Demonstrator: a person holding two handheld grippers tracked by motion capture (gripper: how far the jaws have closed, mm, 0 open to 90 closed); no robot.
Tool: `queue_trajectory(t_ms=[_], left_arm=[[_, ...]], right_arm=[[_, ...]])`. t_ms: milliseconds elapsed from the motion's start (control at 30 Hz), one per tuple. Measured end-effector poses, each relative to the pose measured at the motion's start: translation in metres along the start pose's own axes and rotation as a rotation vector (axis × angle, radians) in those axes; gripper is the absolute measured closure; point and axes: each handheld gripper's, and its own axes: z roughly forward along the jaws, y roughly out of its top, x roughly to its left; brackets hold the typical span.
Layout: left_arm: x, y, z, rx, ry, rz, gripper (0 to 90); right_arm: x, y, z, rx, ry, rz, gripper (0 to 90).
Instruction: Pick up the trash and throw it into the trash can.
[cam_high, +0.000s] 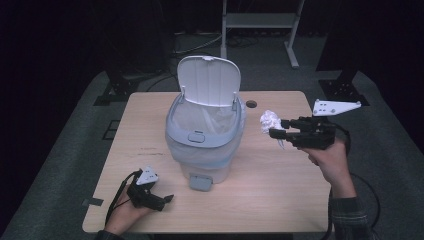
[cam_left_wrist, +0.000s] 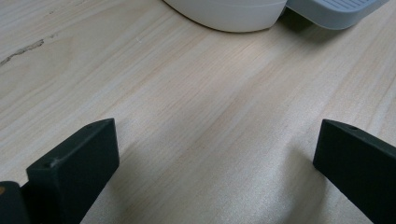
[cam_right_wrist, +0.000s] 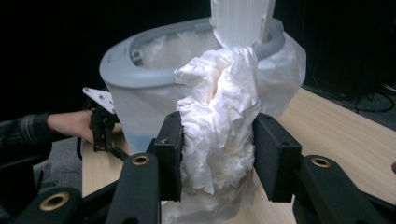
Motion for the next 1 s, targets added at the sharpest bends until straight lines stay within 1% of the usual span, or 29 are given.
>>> queue_trajectory(t_ms=[33, 100, 133, 167, 200, 300, 333, 400, 433, 600, 800, 1000], left_arm=[[0.000, 0.000, 0.000, 0.000, 0.000, 0.000, 0.0], [0.000, 0.000, 0.000, 0.000, 0.000, 0.000, 0.0], [0.000, 0.000, 0.000, 0.000, 0.000, 0.000, 0.0], [0.000, 0.000, 0.000, 0.000, 0.000, 0.000, 0.0], [0.000, 0.000, 0.000, 0.000, 0.000, -0.001, 0.0], [0.000, 0.000, 0.000, 0.000, 0.000, 0.000, 0.0], [0.000, 0.000, 0.000, 0.000, 0.000, 0.000, 0.0], [0.000, 0.000, 0.000, 0.000, 0.000, 0.000, 0.0], [0.000, 0.000, 0.000, 0.000, 0.000, 0.000, 0.0], [0.000, 0.000, 0.000, 0.001, 0.000, 0.000, 0.0], [0.000, 0.000, 0.000, 0.000, 0.000, 0.000, 0.0], [0.000, 0.000, 0.000, 0.000, 0.000, 0.000, 0.0]], right_arm=[[0.000, 0.002, 0.000, -0.010, 0.004, 0.001, 56.6], [0.001, 0.004, 0.000, -0.012, 0.006, -0.002, 56.6], [0.002, 0.009, 0.001, -0.019, 0.007, -0.010, 56.6], [0.002, 0.009, 0.001, -0.019, 0.007, -0.010, 56.6], [0.003, 0.015, 0.002, -0.023, 0.009, -0.018, 56.6], [0.004, 0.020, 0.003, -0.025, 0.011, -0.025, 56.6], [0.006, 0.025, 0.005, -0.030, 0.013, -0.034, 56.5], [0.006, 0.027, 0.005, -0.032, 0.013, -0.036, 56.5], [0.006, 0.031, 0.006, -0.037, 0.014, -0.041, 56.5], [0.007, 0.041, 0.010, -0.045, 0.019, -0.052, 56.6], [0.008, 0.051, 0.017, -0.043, 0.027, -0.065, 56.6], [0.009, 0.058, 0.022, -0.041, 0.036, -0.068, 56.6]])
